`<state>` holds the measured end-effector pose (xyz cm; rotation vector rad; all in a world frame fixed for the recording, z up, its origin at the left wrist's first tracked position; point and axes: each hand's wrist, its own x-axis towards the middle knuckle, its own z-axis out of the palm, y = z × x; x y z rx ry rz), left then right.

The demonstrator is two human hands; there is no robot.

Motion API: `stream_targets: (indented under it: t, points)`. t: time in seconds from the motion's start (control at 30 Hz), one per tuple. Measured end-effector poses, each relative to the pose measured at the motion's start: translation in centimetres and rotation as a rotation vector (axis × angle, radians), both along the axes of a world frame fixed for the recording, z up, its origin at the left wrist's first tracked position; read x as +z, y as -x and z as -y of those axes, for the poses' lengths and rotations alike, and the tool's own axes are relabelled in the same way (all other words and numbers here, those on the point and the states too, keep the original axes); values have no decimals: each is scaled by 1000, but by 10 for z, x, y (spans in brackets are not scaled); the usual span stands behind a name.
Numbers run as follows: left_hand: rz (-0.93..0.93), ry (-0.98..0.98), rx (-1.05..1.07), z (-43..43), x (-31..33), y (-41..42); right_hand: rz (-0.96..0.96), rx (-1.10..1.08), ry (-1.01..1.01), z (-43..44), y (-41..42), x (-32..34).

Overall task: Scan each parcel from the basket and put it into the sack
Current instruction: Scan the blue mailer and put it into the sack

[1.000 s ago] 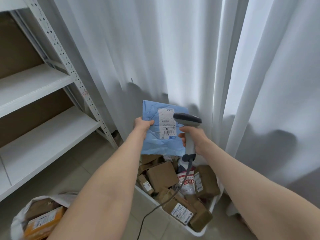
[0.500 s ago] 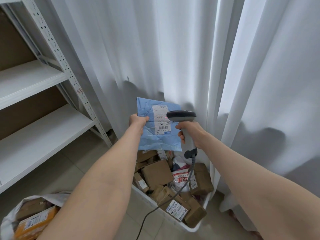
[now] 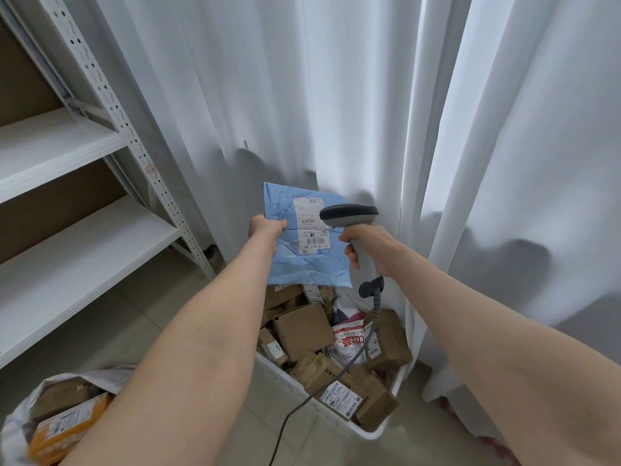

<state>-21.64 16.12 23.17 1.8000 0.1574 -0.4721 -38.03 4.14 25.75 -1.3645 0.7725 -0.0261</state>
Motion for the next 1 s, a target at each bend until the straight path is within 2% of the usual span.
stream_targets:
  t: [0.5,0.73,1.0]
  points:
    - [-64,16,-11,-23,-1,5,20,-61,-92,-12,-17,-24]
    - [-52,27,54,-89,4,18,38,-103,-247,-58,-49,-40]
    - [51,-56,206,-190,-3,35,36,29,-364,-147,-83,-46]
